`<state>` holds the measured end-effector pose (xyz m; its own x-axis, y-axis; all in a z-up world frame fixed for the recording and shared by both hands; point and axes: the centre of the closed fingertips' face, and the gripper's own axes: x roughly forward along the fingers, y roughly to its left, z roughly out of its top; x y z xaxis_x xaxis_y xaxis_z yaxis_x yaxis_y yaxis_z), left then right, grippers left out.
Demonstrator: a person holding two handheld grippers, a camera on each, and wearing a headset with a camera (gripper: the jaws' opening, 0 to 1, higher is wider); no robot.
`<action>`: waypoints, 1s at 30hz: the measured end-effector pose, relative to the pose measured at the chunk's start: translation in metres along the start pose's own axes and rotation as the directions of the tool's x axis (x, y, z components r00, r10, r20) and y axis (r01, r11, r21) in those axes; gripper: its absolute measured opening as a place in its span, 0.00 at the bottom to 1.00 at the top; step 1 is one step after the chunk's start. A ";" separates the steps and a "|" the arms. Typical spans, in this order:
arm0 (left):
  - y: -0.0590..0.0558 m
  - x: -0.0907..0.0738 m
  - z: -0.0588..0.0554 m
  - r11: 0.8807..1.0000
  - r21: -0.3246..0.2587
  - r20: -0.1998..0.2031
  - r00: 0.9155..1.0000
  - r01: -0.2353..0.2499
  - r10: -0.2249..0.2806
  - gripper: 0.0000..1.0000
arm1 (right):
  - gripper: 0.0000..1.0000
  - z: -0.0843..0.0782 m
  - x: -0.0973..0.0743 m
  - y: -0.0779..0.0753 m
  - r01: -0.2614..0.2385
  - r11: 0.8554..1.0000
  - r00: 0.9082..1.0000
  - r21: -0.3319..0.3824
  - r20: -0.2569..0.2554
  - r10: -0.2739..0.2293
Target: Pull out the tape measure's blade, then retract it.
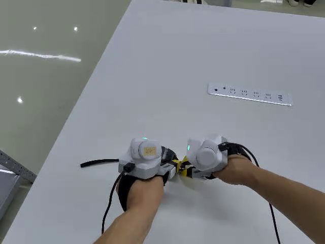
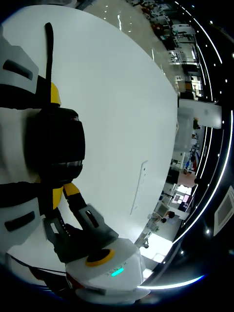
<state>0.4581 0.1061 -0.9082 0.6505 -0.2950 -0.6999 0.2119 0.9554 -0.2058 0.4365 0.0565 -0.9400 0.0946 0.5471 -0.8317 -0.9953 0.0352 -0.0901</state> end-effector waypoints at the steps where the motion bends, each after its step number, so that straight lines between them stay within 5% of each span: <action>1: 0.000 0.000 0.000 1.000 0.001 0.000 1.000 0.001 -0.001 0.56 | 0.14 0.000 0.000 0.000 -0.001 1.000 1.000 -0.001 -0.001 0.001; 30: -0.001 0.001 0.000 1.000 -0.004 0.001 1.000 -0.001 0.001 0.56 | 0.14 0.003 0.003 -0.001 -0.016 0.999 1.000 -0.034 -0.006 0.015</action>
<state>0.4582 0.1054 -0.9089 0.6514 -0.2941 -0.6994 0.2084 0.9557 -0.2077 0.4373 0.0603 -0.9406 0.0794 0.5426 -0.8363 -0.9954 -0.0019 -0.0958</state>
